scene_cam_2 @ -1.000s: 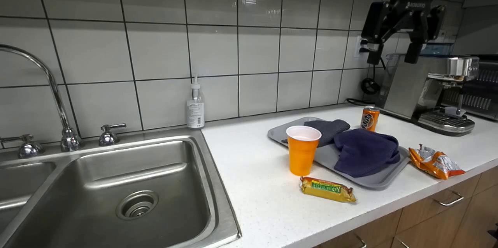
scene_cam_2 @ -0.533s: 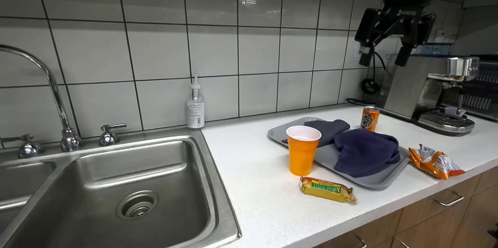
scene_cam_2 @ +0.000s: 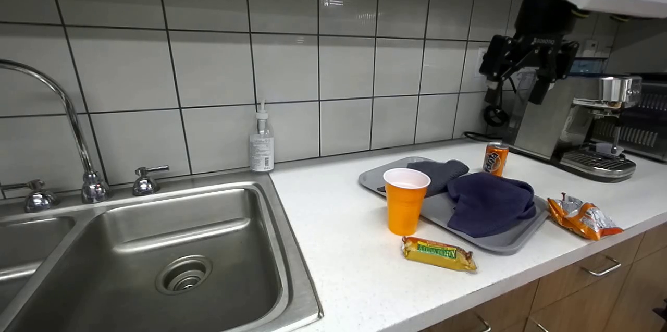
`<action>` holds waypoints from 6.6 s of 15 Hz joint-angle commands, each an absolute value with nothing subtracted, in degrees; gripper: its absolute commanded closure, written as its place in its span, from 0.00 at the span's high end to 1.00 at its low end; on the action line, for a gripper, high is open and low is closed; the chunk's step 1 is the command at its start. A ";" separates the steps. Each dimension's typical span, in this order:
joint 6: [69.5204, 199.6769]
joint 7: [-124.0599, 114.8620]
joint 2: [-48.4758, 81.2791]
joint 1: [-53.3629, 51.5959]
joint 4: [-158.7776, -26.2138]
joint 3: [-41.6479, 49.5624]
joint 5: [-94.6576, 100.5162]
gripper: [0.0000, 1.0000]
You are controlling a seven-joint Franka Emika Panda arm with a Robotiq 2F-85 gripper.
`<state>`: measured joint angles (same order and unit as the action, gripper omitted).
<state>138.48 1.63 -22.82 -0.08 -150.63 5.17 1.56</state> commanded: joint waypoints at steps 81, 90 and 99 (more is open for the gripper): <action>149.68 5.15 18.93 4.69 -128.57 8.45 10.76 0.02; 150.49 2.69 12.74 5.62 -130.29 10.97 11.37 0.02; 151.26 -0.10 9.17 8.01 -131.46 14.42 12.03 0.02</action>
<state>150.39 2.27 11.68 6.77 -129.73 13.97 10.54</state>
